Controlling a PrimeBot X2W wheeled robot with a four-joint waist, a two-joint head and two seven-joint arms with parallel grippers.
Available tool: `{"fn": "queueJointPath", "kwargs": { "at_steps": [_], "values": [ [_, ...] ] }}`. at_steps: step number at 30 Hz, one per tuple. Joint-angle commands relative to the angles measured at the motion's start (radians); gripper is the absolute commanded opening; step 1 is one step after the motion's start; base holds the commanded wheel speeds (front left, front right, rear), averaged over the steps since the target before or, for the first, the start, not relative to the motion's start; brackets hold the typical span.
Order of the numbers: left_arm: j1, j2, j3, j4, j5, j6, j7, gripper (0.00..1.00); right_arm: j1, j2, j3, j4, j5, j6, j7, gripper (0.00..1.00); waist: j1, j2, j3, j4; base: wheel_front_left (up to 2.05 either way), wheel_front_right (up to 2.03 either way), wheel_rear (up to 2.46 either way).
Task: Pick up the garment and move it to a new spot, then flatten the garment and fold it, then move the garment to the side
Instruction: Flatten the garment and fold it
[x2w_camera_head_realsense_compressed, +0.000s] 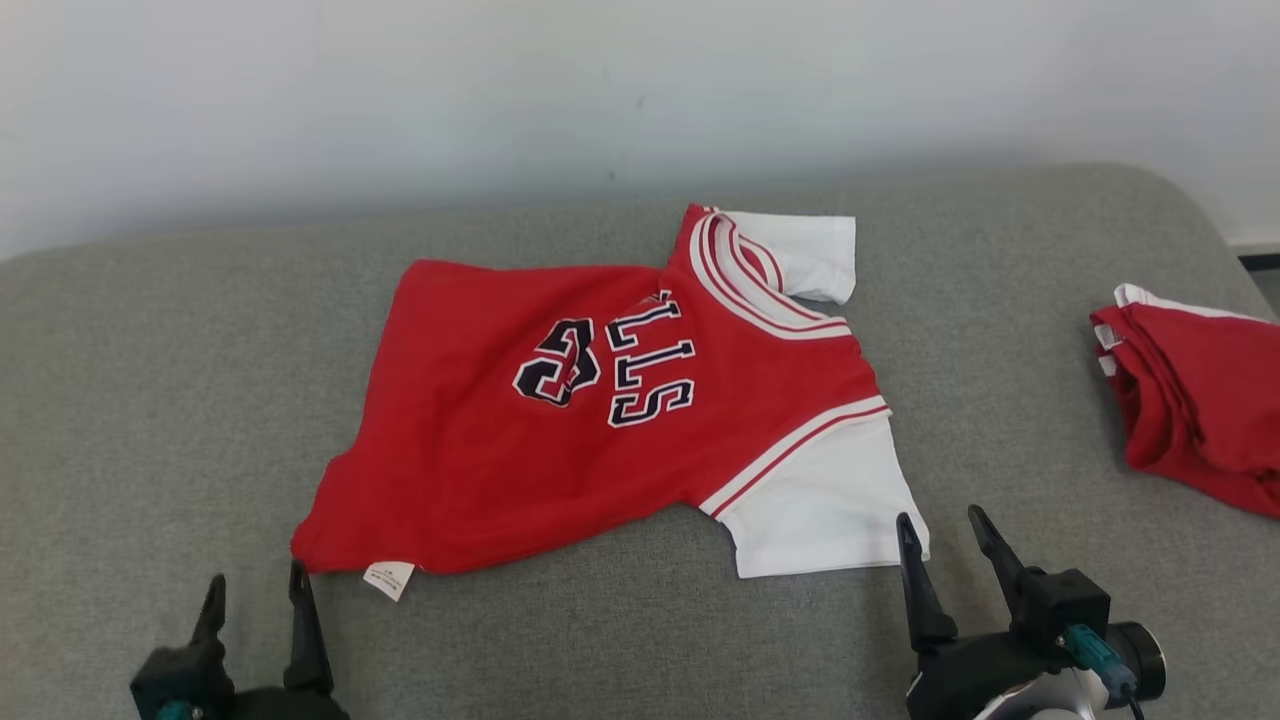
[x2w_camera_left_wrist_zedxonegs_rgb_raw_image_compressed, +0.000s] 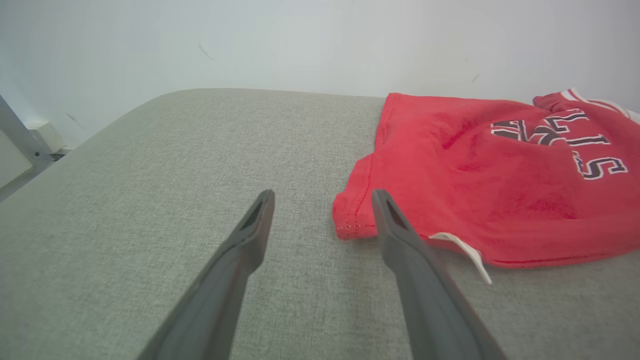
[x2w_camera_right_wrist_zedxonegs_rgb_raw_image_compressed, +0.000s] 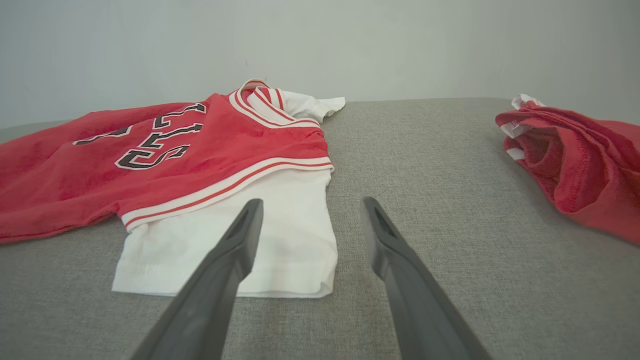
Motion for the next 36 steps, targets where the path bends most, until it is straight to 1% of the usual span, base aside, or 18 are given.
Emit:
{"fn": "queueJointPath", "kwargs": {
  "at_steps": [1,4,7,13,16,21,28,29,30,31,32,33,34,36],
  "values": [
    [-0.019,-0.002,0.004,0.003,-0.005,-0.004,-0.003,1.00,-0.012,0.001,-0.003,-0.003,-0.010,-0.003,0.000,1.00,-0.0001,0.0000,0.035,-0.007,0.00,0.00,0.00],
    [-0.069,0.002,0.023,0.031,-0.001,-0.007,-0.003,1.00,-0.029,0.001,-0.003,-0.004,-0.017,-0.003,0.000,1.00,-0.0001,0.0000,0.061,-0.016,0.00,0.00,0.00],
    [-0.120,0.006,0.042,0.093,0.005,-0.011,-0.003,1.00,-0.048,0.002,0.002,-0.002,-0.019,-0.003,0.000,1.00,-0.0001,0.0000,0.084,-0.031,0.00,0.00,0.00],
    [-0.166,0.007,0.056,0.178,0.025,0.001,-0.003,1.00,-0.067,0.002,0.002,-0.004,-0.030,-0.003,0.000,1.00,-0.0001,0.0000,0.116,-0.050,0.00,0.00,0.00],
    [-0.177,0.007,0.061,0.206,0.036,0.018,-0.003,1.00,-0.074,0.002,-0.002,-0.008,-0.040,-0.003,0.000,1.00,-0.0001,0.0000,0.128,-0.054,0.00,0.00,0.00],
    [-0.174,0.002,0.057,0.249,0.052,0.033,-0.003,1.00,-0.078,0.001,-0.007,-0.012,-0.046,-0.003,0.000,1.00,-0.0001,0.0000,0.134,-0.058,0.00,0.00,0.00],
    [-0.153,-0.006,0.026,0.278,0.050,0.027,0.001,1.00,-0.080,0.002,-0.011,-0.006,-0.046,-0.003,0.000,1.00,-0.0001,0.0000,0.132,-0.050,0.00,0.00,0.00],
    [-0.153,-0.007,0.021,0.281,0.045,0.025,0.001,0.94,-0.080,0.002,-0.009,-0.005,-0.045,-0.003,0.000,1.00,-0.0001,0.0000,0.131,-0.049,0.00,0.00,0.00],
    [-0.152,-0.008,0.013,0.285,0.043,0.020,0.001,0.48,-0.081,0.001,-0.008,-0.004,-0.044,-0.003,0.000,1.00,-0.0001,0.0000,0.131,-0.048,0.00,0.00,0.00],
    [-0.150,-0.010,0.006,0.290,0.039,0.016,0.001,0.40,-0.080,0.001,-0.006,-0.004,-0.041,-0.003,0.000,1.00,-0.0001,0.0000,0.130,-0.048,0.00,0.00,0.00],
    [-0.149,-0.010,-0.001,0.296,0.039,0.014,0.002,0.27,-0.079,0.002,-0.005,-0.003,-0.040,-0.003,0.000,1.00,-0.0001,0.0000,0.129,-0.047,0.00,0.00,0.00],
    [-0.149,-0.009,-0.006,0.299,0.039,0.013,0.002,0.05,-0.080,0.002,-0.004,-0.002,-0.039,-0.003,0.000,1.00,-0.0001,0.0000,0.129,-0.047,0.00,0.00,0.00],
    [-0.150,-0.009,-0.010,0.301,0.035,0.012,0.003,0.00,-0.081,0.001,-0.004,-0.001,-0.038,-0.003,0.000,1.00,-0.0001,0.0000,0.129,-0.047,0.00,0.00,0.00],
    [-0.150,-0.008,-0.018,0.304,0.033,0.010,0.003,0.00,-0.082,0.001,-0.007,0.002,-0.038,-0.003,0.000,1.00,-0.0001,0.0000,0.127,-0.047,0.00,0.00,0.00]
  ]
}}
